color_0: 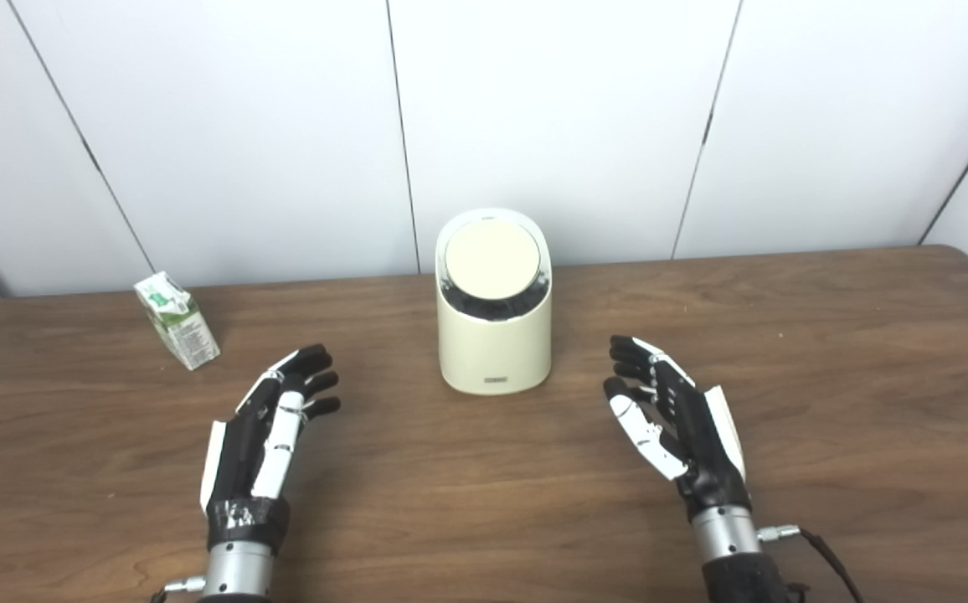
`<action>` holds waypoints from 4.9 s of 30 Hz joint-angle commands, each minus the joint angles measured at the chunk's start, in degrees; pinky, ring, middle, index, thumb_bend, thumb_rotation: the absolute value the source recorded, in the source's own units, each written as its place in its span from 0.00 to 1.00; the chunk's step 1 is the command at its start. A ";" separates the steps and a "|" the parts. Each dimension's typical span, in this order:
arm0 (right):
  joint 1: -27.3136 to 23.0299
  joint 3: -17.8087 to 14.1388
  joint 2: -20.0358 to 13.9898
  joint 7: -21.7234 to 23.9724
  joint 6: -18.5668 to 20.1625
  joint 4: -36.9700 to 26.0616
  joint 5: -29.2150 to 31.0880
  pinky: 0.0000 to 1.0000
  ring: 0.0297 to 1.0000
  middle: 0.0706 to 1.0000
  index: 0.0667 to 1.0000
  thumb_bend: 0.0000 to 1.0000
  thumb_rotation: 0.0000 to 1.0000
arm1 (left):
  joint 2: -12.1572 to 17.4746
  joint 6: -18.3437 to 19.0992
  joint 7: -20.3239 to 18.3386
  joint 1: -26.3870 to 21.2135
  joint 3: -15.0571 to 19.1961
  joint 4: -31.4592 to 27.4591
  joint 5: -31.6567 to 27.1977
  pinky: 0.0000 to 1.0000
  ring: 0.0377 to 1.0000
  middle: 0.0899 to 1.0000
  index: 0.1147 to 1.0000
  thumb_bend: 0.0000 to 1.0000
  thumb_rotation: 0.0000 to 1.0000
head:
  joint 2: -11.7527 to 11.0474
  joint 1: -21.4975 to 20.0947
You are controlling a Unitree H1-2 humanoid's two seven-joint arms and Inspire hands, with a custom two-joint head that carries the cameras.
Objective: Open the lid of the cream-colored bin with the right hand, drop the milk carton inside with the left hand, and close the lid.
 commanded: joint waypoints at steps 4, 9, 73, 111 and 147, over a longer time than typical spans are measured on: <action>-1.47 0.20 0.08 -0.22 -2.11 -1.85 0.24 0.68 0.78 0.78 0.77 0.19 0.61 | 0.11 -0.92 -0.49 -1.52 -0.11 -1.62 0.09 0.69 0.75 0.77 0.76 0.29 0.67 | -0.03 -0.11; -1.56 0.16 0.26 -0.38 -1.78 -1.92 0.13 0.68 0.78 0.78 0.76 0.19 0.61 | 0.16 -0.84 -0.60 -1.50 -0.06 -1.60 -0.16 0.70 0.76 0.77 0.76 0.30 0.67 | -0.01 -0.17; -36.48 8.21 -4.27 -1.75 20.13 12.65 -25.38 1.00 1.00 1.00 1.00 0.98 0.28 | -1.16 -0.49 0.34 -1.66 -0.54 -1.78 1.06 0.70 0.75 0.77 0.75 0.27 0.66 | 0.08 0.16; -32.79 17.66 -11.15 -0.68 20.76 14.26 -38.41 1.00 1.00 1.00 1.00 0.87 0.35 | -1.55 -1.34 0.32 -2.64 -0.43 -0.57 1.76 0.70 0.75 0.77 0.76 0.27 0.68 | -0.05 -0.49; -11.25 4.05 -5.77 -4.18 6.43 -3.74 -13.18 0.96 1.00 1.00 1.00 0.77 1.00 | -1.31 -2.14 -0.03 -2.63 -0.21 -0.16 1.43 0.71 0.76 0.77 0.76 0.27 0.66 | -0.23 0.00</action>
